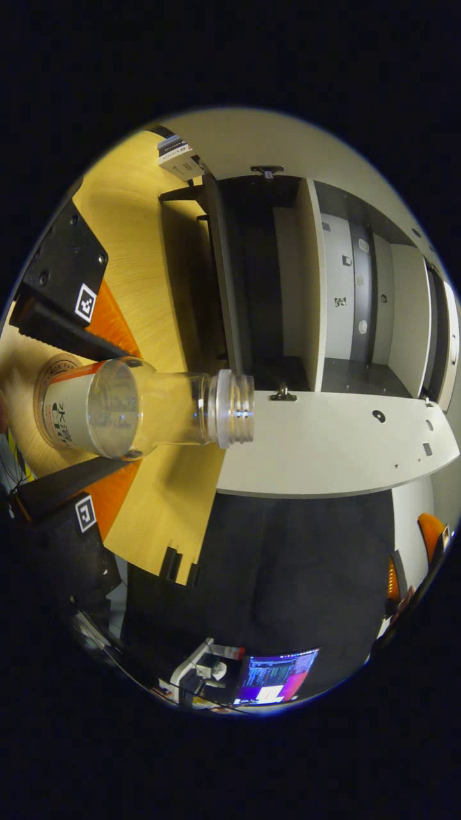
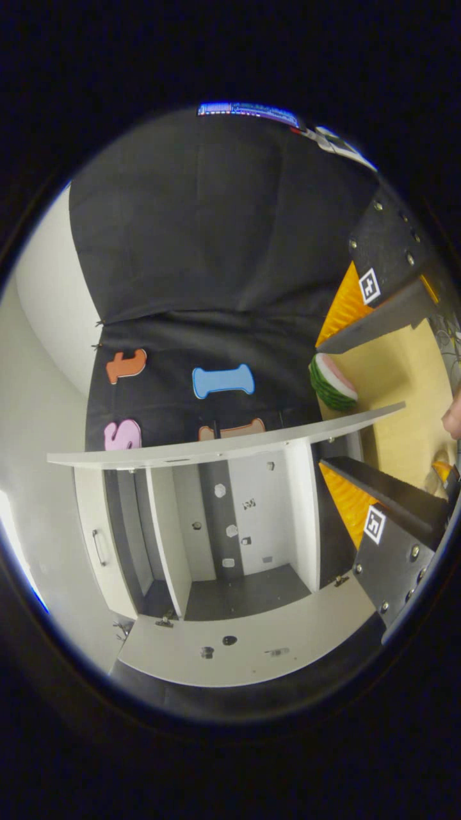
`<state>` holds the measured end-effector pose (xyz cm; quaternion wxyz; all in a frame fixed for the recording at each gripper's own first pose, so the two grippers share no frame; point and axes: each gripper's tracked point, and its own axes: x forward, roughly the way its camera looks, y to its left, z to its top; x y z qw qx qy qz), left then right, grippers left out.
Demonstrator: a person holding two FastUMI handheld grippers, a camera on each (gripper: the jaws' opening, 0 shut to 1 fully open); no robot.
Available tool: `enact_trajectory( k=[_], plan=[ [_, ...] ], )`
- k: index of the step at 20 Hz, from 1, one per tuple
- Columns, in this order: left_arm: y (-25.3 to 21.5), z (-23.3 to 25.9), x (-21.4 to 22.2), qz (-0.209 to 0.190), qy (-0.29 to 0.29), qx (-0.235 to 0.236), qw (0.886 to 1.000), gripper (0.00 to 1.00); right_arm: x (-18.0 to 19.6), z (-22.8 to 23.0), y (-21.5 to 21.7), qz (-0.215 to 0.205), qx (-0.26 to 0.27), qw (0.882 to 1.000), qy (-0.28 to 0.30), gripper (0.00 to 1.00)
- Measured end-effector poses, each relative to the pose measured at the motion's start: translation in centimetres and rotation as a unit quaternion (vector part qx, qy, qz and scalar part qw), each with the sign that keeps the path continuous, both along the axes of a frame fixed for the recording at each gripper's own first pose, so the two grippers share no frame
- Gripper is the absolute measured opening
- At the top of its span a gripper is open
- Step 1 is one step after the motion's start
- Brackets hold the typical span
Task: Grasp the bottle in the cabinet with the left hand and place it on the coaster, then close the right door with the right hand and the left door with the left hand.
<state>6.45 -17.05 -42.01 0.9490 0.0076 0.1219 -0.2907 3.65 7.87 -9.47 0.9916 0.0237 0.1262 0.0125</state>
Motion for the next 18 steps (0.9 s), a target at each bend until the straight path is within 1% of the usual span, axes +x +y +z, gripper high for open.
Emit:
enact_trajectory(
  k=[1, 2, 4, 5, 7, 12, 13, 14, 18],
  plan=[
    [0.4, -0.4, -0.3, 0.002, 0.01, 0.012, 1.0, 0.83, 0.1, 0.3, -0.1, 0.002, -0.001, 1.0, -0.003, 0.98],
    [0.5, -0.3, -0.4, -0.003, 0.013, 0.011, 1.0, 0.84, 0.1, 0.6, -0.2, 0.003, -0.002, 1.0, -0.008, 0.94],
    [0.2, 0.2, -0.8, -0.013, 0.024, 0.002, 1.0, 0.85, 0.0, 0.6, -0.5, 0.005, 0.004, 1.0, -0.01, 0.94],
    [0.1, 0.1, -1.2, -0.02, 0.034, -0.002, 0.999, 0.86, -0.3, 0.5, -0.5, 0.01, 0.009, 1.0, -0.008, 0.98],
    [0.2, 1.1, -1.4, -0.021, 0.038, -0.002, 0.999, 0.89, -0.6, 0.2, -1.1, 0.01, 0.009, 1.0, -0.003, 0.98],
    [1.2, 4.0, -1.1, -0.009, 0.025, 0.014, 1.0, 0.92, -1.2, 0.5, -2.6, 0.014, 0.008, 1.0, -0.005, 0.98],
    [1.4, 4.6, -1.1, -0.006, 0.024, 0.015, 1.0, 0.92, -1.4, 0.6, -3.0, 0.013, 0.007, 1.0, -0.006, 0.93],
    [1.5, 5.5, -1.2, -0.006, 0.022, 0.011, 1.0, 0.92, -1.4, 0.6, -3.4, 0.014, 0.007, 1.0, -0.007, 0.98],
    [2.3, 10.0, -1.8, 0.005, 0.007, 0.005, 1.0, 0.92, -1.4, 0.1, -5.0, 0.008, 0.02, 1.0, -0.004, 0.98]
  ],
)
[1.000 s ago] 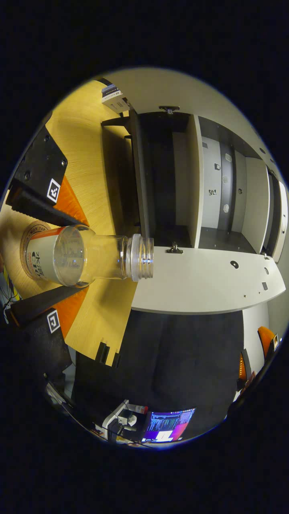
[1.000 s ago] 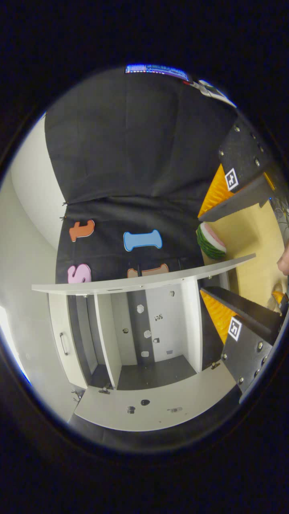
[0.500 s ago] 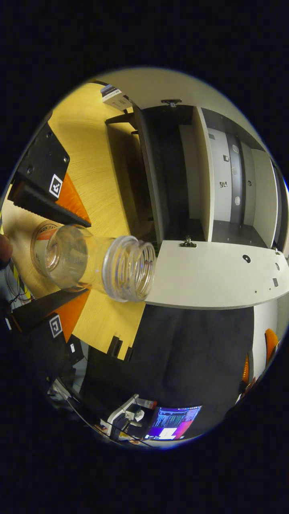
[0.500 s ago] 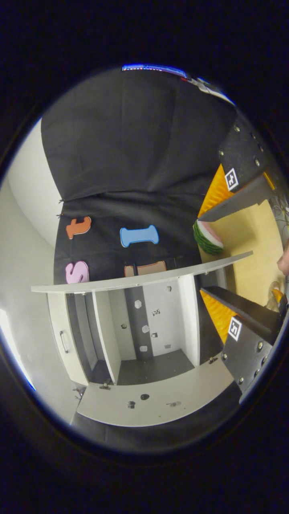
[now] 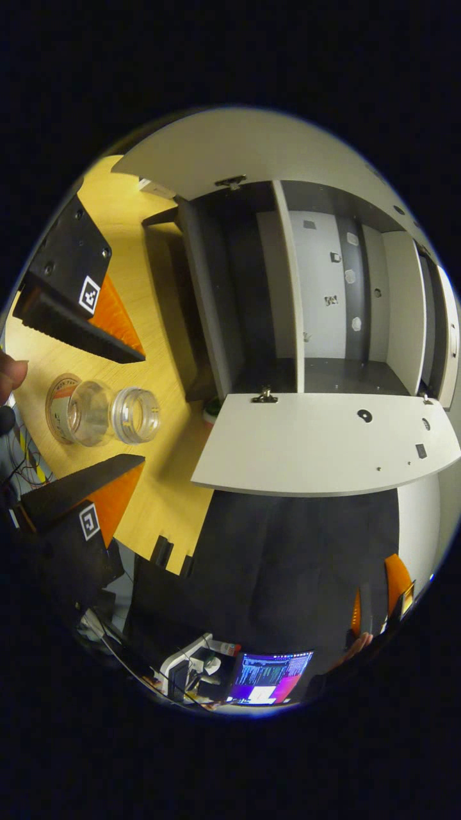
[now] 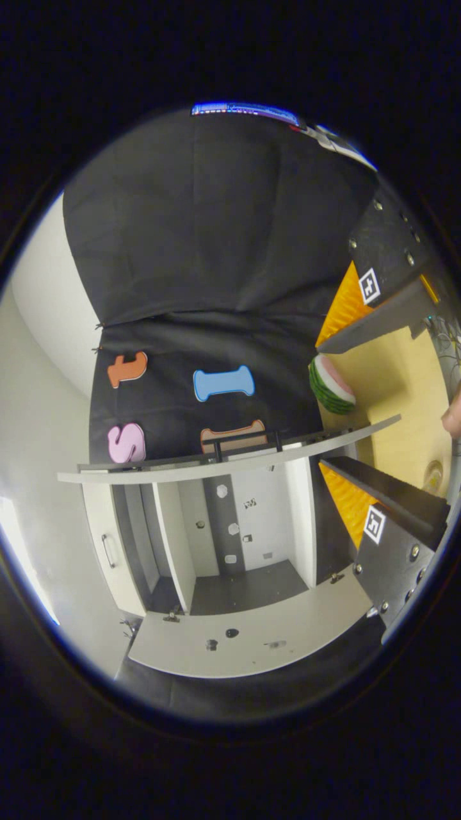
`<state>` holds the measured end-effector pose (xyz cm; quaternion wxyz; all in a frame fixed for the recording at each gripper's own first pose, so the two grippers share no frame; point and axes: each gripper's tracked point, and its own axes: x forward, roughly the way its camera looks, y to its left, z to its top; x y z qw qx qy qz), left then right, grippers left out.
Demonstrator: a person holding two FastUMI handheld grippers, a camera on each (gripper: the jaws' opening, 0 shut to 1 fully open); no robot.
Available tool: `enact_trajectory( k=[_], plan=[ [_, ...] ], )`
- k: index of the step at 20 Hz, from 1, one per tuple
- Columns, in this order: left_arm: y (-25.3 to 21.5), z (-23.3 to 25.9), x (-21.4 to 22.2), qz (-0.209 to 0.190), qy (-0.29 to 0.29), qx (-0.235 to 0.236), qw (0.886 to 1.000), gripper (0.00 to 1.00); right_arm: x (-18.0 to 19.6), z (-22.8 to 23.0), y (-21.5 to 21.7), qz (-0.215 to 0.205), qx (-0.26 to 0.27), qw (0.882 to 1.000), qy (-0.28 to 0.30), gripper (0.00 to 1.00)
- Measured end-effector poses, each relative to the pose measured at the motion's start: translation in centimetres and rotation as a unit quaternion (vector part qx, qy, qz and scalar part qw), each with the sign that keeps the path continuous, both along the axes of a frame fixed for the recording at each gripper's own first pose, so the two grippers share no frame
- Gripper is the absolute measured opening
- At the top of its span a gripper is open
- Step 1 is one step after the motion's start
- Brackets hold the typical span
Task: Grasp the bottle in the cabinet with the left hand and place it on the coaster, then close the right door with the right hand and the left door with the left hand.
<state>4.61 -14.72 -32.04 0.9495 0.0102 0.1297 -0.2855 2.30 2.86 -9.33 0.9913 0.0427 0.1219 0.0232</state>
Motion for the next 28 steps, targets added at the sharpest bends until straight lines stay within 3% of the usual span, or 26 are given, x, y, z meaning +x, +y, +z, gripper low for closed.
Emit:
enact_trajectory(
  k=[4, 5, 10, 12, 14, 15, 16, 17, 21, 24, 28],
  plan=[
    [0.6, 6.7, -1.0, 0.014, -0.028, -0.018, 0.999, 0.91, 0.2, 0.4, -1.7, -0.009, 0.013, 1.0, -0.004, 0.98],
    [1.0, 8.6, -1.1, 0.021, -0.035, -0.021, 0.999, 0.91, 0.3, 0.5, -2.1, -0.01, 0.014, 1.0, -0.004, 0.94],
    [2.5, 18.2, -1.5, 0.051, -0.062, -0.071, 0.994, 0.91, 2.0, 1.1, -3.8, -0.007, 0.012, 1.0, -0.011, 0.98],
    [3.7, 21.9, -1.2, 0.067, -0.081, -0.08, 0.991, 0.91, 3.0, 0.4, -4.6, -0.005, 0.009, 1.0, 0.013, 0.98],
    [4.9, 25.4, -0.8, 0.083, -0.104, -0.08, 0.988, 0.89, 4.5, 0.7, -5.2, -0.001, 0.008, 1.0, 0.009, 0.94],
    [5.7, 26.8, -0.5, 0.091, -0.116, -0.071, 0.987, 0.91, 5.4, 0.9, -5.8, 0.001, -0.003, 1.0, 0.001, 0.98],
    [6.5, 28.2, -0.3, 0.1, -0.128, -0.061, 0.985, 0.91, 6.4, 1.0, -6.3, 0.005, -0.017, 1.0, -0.007, 0.94],
    [7.1, 29.6, -0.2, 0.106, -0.14, -0.057, 0.983, 0.91, 7.4, 1.1, -6.6, 0.01, -0.034, 0.999, -0.012, 0.98],
    [9.7, 31.7, -0.2, 0.137, -0.115, -0.079, 0.981, 0.91, 12.2, 1.1, -6.8, 0.021, -0.032, 0.999, -0.006, 0.94],
    [12.0, 32.4, -0.3, 0.145, -0.104, -0.088, 0.98, 0.91, 15.5, 1.6, -6.4, 0.031, -0.05, 0.998, -0.011, 1.0],
    [16.0, 31.7, -0.5, 0.164, -0.107, -0.066, 0.978, 0.91, 19.1, 2.4, -3.3, 0.046, -0.03, 0.998, -0.022, 0.98]
  ],
)
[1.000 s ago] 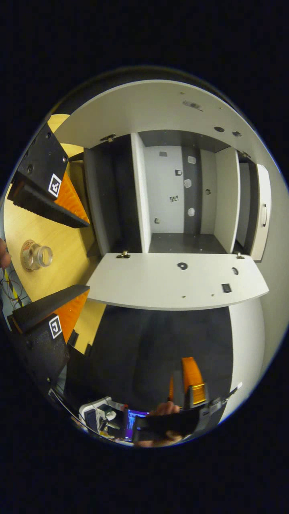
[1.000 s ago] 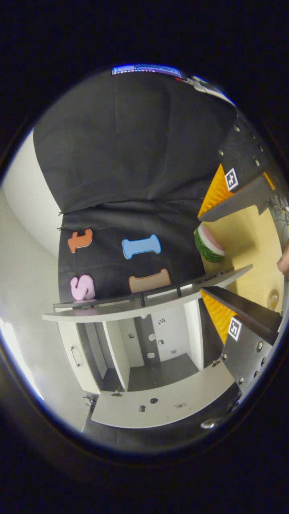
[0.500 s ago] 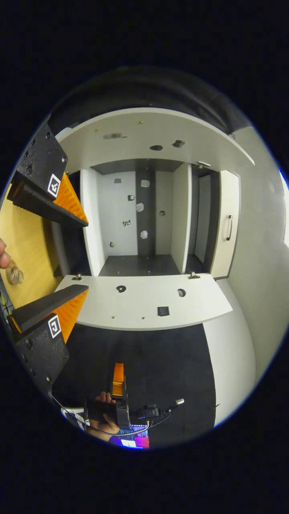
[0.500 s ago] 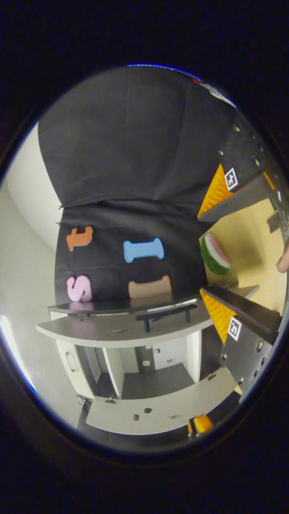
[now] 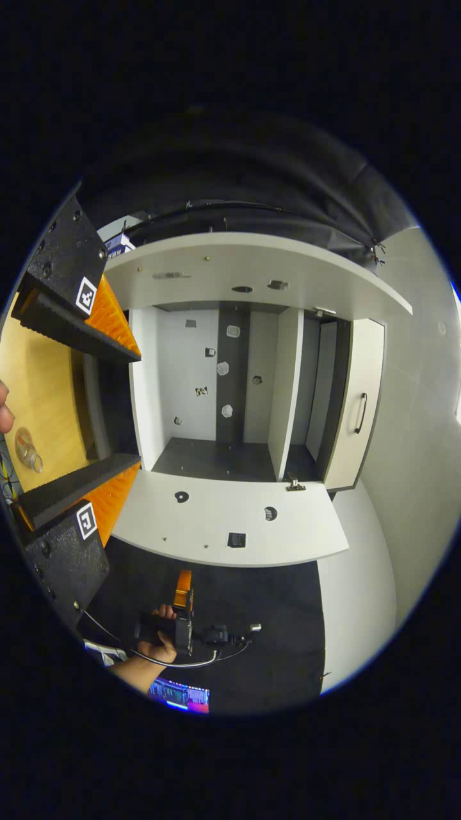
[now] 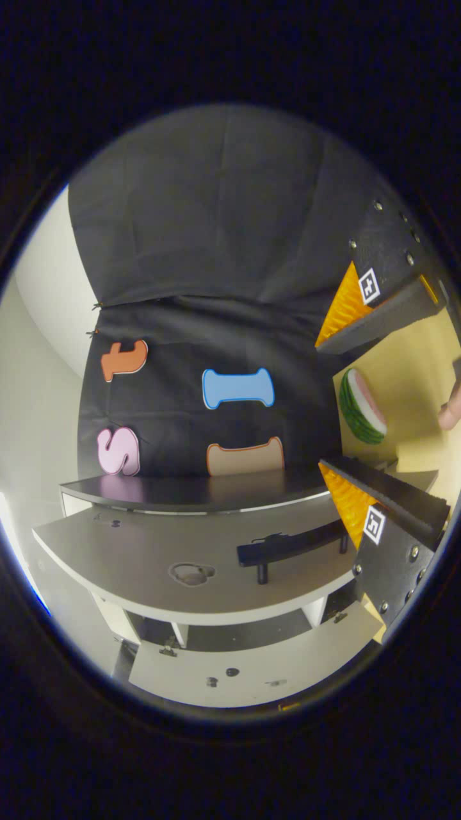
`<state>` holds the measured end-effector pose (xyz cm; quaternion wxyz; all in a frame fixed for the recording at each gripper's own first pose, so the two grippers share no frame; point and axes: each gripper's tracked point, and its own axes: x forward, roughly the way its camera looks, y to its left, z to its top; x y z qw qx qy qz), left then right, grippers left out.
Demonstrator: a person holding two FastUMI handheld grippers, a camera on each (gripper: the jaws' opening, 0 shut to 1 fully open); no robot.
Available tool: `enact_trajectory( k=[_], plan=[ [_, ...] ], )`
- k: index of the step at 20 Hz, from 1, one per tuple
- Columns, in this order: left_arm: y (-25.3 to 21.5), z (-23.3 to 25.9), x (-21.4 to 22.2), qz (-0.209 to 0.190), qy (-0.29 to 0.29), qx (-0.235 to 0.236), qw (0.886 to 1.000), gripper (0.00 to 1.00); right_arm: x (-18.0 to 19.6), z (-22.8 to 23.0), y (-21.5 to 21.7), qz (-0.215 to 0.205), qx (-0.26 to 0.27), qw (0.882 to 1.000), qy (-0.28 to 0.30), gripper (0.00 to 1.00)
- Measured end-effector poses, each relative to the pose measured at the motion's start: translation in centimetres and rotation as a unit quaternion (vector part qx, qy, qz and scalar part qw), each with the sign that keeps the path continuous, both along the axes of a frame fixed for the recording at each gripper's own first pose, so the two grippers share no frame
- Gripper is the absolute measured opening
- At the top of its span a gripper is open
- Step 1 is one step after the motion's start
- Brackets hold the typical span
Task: Grasp the bottle in the cabinet with the left hand and place it on the coaster, then close the right door with the right hand and the left door with the left hand.
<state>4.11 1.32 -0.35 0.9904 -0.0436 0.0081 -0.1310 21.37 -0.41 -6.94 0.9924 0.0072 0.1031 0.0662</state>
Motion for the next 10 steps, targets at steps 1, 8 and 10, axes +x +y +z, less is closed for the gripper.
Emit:
enact_trajectory(
  k=[1, 8, 10],
  plan=[
    [0.9, -0.2, -0.1, 0.005, -0.001, 0.009, 1.0, 0.91, 0.7, 0.2, 0.7, 0.011, 0.001, 1.0, -0.004, 0.98],
    [4.7, -1.5, -0.3, 0.04, 0.001, 0.01, 0.999, 0.9, 1.9, -0.1, 4.4, 0.039, -0.009, 0.999, 0.0, 0.98],
    [4.9, -1.6, -0.2, 0.048, -0.005, 0.007, 0.999, 0.91, 1.9, -0.1, 4.2, 0.034, -0.008, 0.999, 0.005, 0.96]
  ],
)
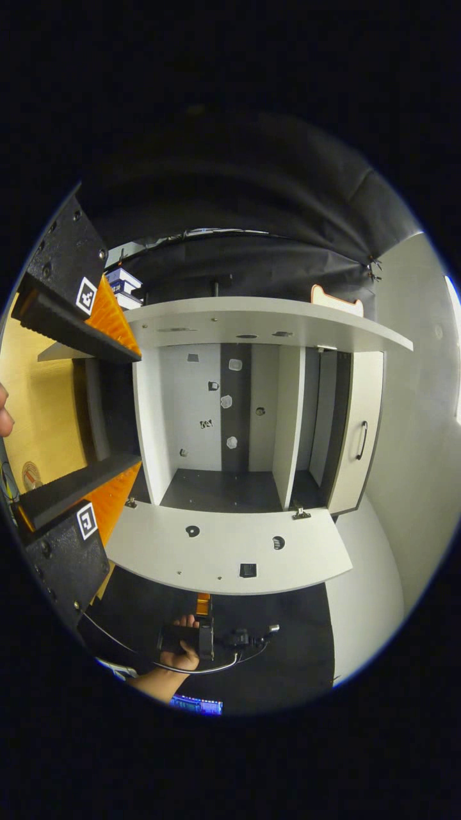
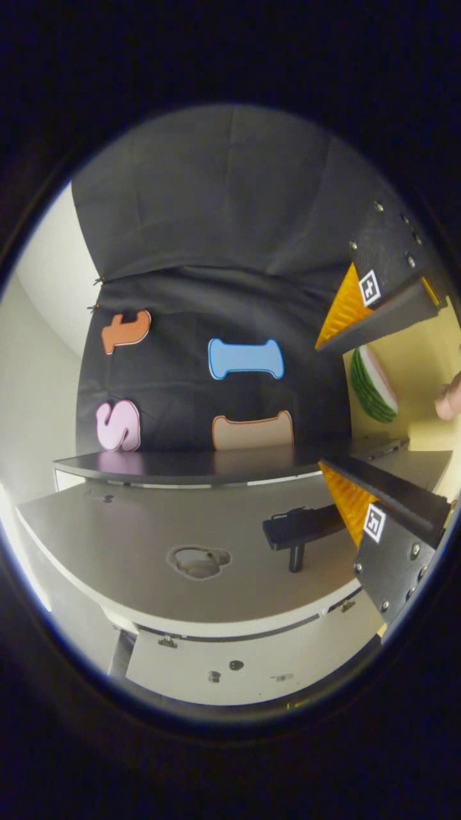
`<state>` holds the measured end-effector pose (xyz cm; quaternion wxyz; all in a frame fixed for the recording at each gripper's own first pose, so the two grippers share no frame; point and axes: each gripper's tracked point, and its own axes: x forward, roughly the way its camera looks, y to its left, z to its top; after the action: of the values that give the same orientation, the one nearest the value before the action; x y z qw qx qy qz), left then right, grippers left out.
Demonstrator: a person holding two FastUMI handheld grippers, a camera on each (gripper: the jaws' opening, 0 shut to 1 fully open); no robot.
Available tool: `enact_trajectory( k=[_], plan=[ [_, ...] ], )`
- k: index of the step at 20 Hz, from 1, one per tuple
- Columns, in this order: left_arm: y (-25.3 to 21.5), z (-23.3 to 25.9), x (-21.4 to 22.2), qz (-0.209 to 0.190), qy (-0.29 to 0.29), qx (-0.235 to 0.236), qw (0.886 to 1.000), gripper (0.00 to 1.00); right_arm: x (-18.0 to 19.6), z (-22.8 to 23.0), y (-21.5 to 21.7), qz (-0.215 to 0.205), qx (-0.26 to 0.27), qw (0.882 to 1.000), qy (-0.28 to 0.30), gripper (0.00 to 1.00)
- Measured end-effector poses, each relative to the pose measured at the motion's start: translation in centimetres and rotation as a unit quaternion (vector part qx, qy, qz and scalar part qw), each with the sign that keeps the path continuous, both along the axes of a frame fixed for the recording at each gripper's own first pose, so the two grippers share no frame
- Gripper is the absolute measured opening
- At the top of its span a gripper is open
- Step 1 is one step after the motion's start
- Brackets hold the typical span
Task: Grasp the bottle in the cabinet with the left hand and place it on the coaster, then close the right door with the right hand and the left door with the left hand.
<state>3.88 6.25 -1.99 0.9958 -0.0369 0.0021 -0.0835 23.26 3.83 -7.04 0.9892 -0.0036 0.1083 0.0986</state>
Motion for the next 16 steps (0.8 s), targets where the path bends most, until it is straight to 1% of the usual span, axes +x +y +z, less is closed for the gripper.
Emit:
enact_trajectory(
  k=[3, 4, 5, 7, 8, 9, 10, 13, 15, 16],
  plan=[
    [0.1, 0.1, -0.2, 0.007, -0.014, 0.008, 1.0, 0.91, -0.3, 0.1, 0.6, -0.001, -0.009, 1.0, -0.002, 0.96],
    [0.2, 0.4, -0.2, 0.01, -0.019, 0.005, 1.0, 0.91, -0.3, 0.2, 0.9, 0.0, -0.012, 1.0, -0.001, 1.0],
    [-0.2, 0.2, -0.6, 0.007, -0.017, 0.001, 1.0, 0.9, -0.6, 0.0, 1.4, 0.004, -0.01, 1.0, 0.0, 0.96],
    [-0.5, -0.3, -1.1, -0.001, -0.009, -0.009, 1.0, 0.91, -1.2, -0.1, 3.3, 0.022, -0.001, 1.0, 0.004, 0.96],
    [-0.8, -0.6, -1.1, -0.009, -0.006, -0.015, 1.0, 0.91, -1.5, -0.2, 4.1, 0.029, 0.002, 1.0, 0.005, 0.92],
    [-1.1, -0.9, -0.9, -0.013, -0.002, -0.02, 1.0, 0.91, -1.8, -0.2, 4.9, 0.034, 0.002, 0.999, 0.004, 0.92],
    [-1.4, -1.5, -0.6, -0.017, 0.008, -0.021, 1.0, 0.89, -2.0, -0.1, 5.6, 0.036, 0.001, 0.999, 0.0, 0.92],
    [-2.1, -1.9, 1.6, -0.033, 0.007, -0.021, 0.999, 0.91, -2.5, -0.1, 7.1, 0.031, 0.01, 0.999, -0.006, 0.92],
    [-2.7, -2.2, 2.4, -0.046, 0.005, -0.012, 0.999, 0.91, -2.6, -0.1, 7.7, 0.026, 0.017, 0.999, -0.009, 1.0],
    [-2.8, -2.5, 2.6, -0.05, 0.005, 0.0, 0.999, 0.91, -2.7, -0.2, 7.7, 0.023, 0.02, 0.999, -0.01, 0.96]
  ],
)
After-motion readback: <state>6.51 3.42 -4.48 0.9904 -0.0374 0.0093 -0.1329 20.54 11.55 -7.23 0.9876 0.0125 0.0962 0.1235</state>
